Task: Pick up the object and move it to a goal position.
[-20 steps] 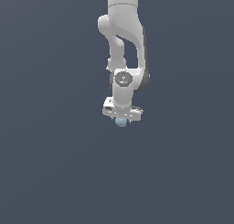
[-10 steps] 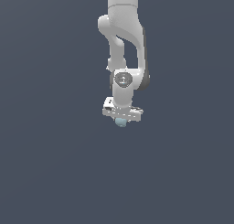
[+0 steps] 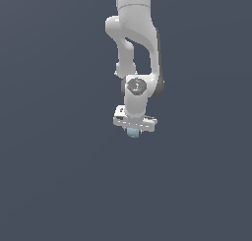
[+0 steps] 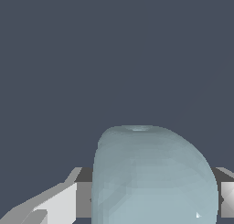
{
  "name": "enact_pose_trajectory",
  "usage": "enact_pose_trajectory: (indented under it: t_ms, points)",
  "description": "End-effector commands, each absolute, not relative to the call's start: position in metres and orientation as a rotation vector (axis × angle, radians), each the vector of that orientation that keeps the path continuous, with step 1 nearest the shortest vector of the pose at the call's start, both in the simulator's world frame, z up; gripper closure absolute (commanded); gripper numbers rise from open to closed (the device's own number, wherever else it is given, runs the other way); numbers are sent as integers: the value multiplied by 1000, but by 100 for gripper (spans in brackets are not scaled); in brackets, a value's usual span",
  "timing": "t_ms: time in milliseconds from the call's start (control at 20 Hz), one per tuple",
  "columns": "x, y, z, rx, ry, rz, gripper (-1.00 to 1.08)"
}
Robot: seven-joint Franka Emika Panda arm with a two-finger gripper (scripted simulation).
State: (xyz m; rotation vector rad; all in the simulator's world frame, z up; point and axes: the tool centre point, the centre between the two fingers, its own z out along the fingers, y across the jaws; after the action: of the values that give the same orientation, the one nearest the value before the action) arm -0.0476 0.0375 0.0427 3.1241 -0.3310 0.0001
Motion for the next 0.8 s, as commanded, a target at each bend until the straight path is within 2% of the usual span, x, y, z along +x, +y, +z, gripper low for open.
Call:
enact_pose_trajectory:
  t_ms: [0,750]
  points:
    - [-41,49,45,3125,-329,1,108]
    - [17,141,63,3125,-329,1,108]
